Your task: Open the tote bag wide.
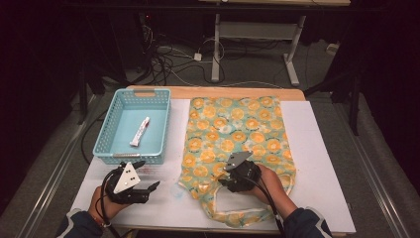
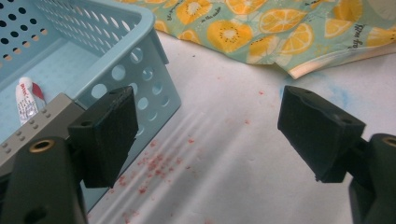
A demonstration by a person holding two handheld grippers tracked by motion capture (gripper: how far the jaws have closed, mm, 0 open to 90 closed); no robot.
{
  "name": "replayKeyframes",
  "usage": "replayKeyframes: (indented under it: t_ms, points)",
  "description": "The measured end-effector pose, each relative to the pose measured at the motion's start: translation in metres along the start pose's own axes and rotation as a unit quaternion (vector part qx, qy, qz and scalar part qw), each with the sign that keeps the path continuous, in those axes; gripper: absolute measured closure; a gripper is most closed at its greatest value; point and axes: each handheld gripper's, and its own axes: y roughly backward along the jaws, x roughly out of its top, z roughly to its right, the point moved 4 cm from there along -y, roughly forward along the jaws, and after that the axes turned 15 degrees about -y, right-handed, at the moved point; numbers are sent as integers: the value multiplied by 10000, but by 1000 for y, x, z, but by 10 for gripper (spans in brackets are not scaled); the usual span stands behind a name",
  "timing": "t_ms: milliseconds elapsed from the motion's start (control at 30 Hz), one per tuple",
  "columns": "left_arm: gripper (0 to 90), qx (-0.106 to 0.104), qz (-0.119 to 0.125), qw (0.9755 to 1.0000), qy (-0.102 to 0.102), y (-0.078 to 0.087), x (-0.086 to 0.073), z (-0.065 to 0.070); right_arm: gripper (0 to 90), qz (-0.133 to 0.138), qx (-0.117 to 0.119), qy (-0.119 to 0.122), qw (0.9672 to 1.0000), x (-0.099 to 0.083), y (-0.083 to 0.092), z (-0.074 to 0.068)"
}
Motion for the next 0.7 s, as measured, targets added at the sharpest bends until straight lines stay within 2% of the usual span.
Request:
replayKeyframes:
  t_ms: [67,100,200,267,300,333,500,533,667,700]
  points:
    - [196,-11,6,10000,0,0,0,0,500,-137,-9,35,9999,0,-6,-1]
    - [196,-12,7,10000,-5,0,0,1,488,-241,-137,13,9996,1,-13,0]
    - [196,-21,4,10000,-1,1,0,0,517,-306,-164,-8,9994,1,-18,1]
    - [196,-26,6,10000,2,0,-1,0,601,-285,-120,-66,9995,4,-20,3]
    - [196,-27,8,10000,4,0,0,0,687,-293,-64,-99,9995,7,-23,5]
    - [196,-33,13,10000,6,0,0,0,687,-293,-64,-99,9995,7,-23,5]
    - [196,-75,39,10000,-11,0,0,0,853,-261,-34,-202,9994,20,-34,7]
    - [196,-80,47,10000,-23,0,0,0,888,-247,-149,-162,9995,25,-37,7]
    - [196,-59,89,9999,-30,2,1,-1,900,-126,-254,-181,9994,32,-39,4]
    - [196,-48,95,9999,-23,3,1,-2,900,14,-225,-231,9995,38,-37,2]
